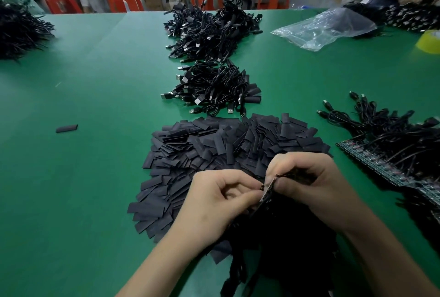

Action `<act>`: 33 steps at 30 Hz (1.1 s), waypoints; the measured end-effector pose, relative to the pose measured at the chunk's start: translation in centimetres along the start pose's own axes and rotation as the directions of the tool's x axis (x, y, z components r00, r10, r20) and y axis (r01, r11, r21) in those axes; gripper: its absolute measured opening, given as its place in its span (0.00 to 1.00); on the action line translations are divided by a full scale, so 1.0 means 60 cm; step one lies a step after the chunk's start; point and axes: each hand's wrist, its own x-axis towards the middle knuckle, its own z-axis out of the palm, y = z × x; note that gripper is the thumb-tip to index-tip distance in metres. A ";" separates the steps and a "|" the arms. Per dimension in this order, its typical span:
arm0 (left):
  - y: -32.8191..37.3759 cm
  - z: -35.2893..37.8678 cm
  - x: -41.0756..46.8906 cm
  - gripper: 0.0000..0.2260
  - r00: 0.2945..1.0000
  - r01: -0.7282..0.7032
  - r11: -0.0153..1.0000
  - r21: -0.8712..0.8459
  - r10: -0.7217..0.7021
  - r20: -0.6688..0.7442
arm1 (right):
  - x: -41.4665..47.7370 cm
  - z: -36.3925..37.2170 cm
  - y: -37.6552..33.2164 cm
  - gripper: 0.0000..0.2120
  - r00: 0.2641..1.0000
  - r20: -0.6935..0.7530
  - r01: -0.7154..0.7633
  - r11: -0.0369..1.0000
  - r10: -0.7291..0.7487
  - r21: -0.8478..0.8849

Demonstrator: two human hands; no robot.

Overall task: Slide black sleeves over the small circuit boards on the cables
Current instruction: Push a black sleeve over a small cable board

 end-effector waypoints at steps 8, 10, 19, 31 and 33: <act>0.019 -0.028 0.005 0.02 0.977 -0.107 0.957 -0.271 0.051 -0.205 | -0.014 -0.049 -0.003 0.11 0.994 0.027 -0.109 0.994 0.109 0.005; 0.019 -0.035 0.005 0.03 0.970 -0.151 0.950 -0.273 0.090 -0.225 | -0.013 -0.051 -0.006 0.09 0.993 0.014 -0.109 0.975 0.114 -0.193; 0.002 -0.030 0.013 0.03 0.901 -0.364 0.930 -0.060 0.335 -0.275 | -0.003 0.062 -0.001 0.15 0.994 -0.064 0.037 0.845 -0.084 -0.533; -0.024 -0.092 0.021 0.15 0.957 -0.227 0.475 0.850 0.269 0.106 | 0.006 0.036 -0.028 0.11 0.917 -0.394 0.167 0.848 0.053 0.503; -0.024 -0.092 0.021 0.15 0.957 -0.237 0.436 0.868 0.258 0.132 | 0.005 0.031 -0.034 0.13 0.904 -0.416 0.182 0.794 0.097 0.580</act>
